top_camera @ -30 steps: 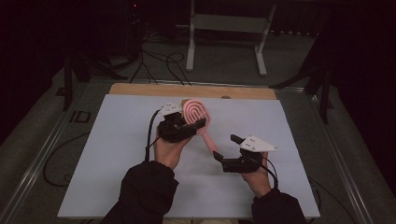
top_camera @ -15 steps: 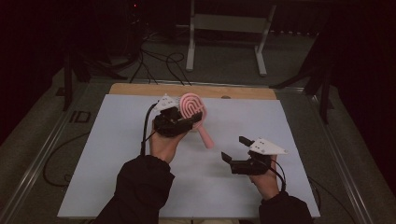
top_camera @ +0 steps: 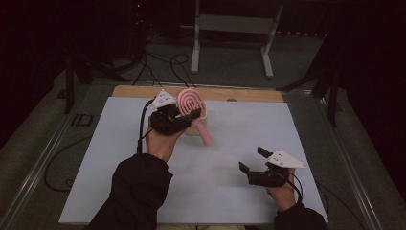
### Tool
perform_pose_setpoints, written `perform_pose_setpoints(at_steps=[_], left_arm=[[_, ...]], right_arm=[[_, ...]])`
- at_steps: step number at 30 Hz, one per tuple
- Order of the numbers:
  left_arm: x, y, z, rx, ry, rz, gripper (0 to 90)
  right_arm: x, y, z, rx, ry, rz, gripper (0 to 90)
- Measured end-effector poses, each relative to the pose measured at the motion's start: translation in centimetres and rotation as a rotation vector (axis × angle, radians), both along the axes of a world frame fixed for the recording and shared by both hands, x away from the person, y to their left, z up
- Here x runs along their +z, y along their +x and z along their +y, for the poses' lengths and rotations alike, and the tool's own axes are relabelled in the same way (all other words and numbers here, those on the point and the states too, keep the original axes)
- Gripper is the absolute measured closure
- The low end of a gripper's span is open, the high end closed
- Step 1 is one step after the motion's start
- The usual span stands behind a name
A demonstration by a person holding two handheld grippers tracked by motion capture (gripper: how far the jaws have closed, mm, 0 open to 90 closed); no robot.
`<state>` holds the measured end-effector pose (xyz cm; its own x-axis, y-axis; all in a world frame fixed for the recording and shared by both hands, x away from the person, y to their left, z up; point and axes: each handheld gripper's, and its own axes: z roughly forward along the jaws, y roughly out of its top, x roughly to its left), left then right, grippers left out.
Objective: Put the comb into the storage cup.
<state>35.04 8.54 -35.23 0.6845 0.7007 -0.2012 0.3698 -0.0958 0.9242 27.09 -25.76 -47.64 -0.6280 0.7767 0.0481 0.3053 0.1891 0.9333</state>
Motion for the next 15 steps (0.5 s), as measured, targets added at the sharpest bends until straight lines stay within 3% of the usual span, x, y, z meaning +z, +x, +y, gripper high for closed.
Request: perform_pose_setpoints(at_steps=[11, 15], left_arm=[[0.0, 0.4, 0.1, 0.007, -0.015, -0.012, 64.0], [0.3, 0.7, -0.1, 0.011, 0.005, -0.024, 64.0]], right_arm=[[-0.9, -0.3, -1.3, -0.048, 0.026, -0.001, 8.9], [-1.3, -0.3, -1.5, -0.059, 0.036, -0.004, 9.0]])
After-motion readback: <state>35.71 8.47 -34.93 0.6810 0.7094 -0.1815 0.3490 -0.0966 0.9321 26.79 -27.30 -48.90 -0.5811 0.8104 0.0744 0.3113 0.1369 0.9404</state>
